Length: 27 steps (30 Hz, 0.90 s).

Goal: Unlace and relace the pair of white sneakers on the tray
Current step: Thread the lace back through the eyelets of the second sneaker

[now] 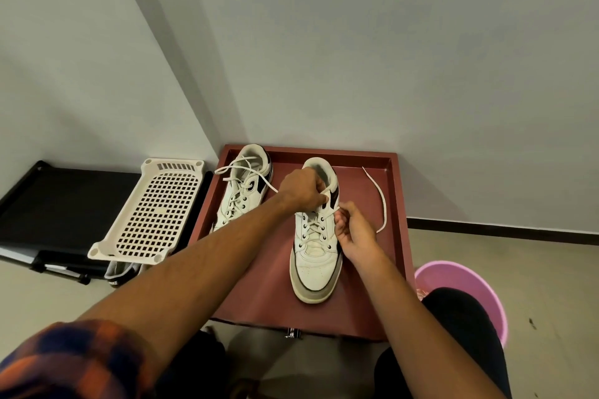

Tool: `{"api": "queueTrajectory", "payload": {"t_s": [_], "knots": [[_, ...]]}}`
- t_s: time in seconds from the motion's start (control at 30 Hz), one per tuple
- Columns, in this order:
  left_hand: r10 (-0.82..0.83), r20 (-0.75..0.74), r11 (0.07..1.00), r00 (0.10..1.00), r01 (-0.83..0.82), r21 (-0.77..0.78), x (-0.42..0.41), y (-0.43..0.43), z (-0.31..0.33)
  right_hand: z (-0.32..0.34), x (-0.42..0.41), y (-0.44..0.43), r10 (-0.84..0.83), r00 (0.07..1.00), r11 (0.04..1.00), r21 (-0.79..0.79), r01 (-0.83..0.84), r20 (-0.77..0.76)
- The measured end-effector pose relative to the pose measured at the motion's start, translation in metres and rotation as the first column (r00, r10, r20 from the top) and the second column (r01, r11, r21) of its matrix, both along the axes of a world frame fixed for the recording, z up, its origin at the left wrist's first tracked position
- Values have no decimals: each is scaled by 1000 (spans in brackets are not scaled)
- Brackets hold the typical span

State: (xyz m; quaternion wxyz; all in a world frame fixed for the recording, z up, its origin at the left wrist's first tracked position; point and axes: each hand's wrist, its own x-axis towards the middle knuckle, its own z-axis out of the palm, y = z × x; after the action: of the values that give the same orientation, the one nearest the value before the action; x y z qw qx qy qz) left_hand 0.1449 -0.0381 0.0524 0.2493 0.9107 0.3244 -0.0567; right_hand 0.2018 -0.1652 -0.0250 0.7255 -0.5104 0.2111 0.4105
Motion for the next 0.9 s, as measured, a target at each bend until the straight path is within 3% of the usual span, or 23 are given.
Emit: {"api": "queueTrajectory", "payload": {"t_s": [0.17, 0.33, 0.43, 0.67, 0.9], "knots": [[2, 11, 1000, 1000, -2, -11, 0, 3, -2, 2, 4, 5, 19, 999, 1000, -16, -20, -42], [9, 20, 1000, 1000, -8, -28, 0, 4, -7, 18, 11, -2, 75, 989, 985, 163, -54, -126], [24, 45, 996, 999, -19, -92, -1, 7, -7, 27, 26, 0, 67, 992, 991, 126, -54, -105], [103, 196, 895, 975, -5, -446, -9, 16, -5, 65, 94, 12, 140, 975, 989, -74, -129, 172], [272, 350, 798, 896, -7, -603, -37, 17, 0, 122, 130, 16, 167, 849, 982, -156, -101, 501]]}}
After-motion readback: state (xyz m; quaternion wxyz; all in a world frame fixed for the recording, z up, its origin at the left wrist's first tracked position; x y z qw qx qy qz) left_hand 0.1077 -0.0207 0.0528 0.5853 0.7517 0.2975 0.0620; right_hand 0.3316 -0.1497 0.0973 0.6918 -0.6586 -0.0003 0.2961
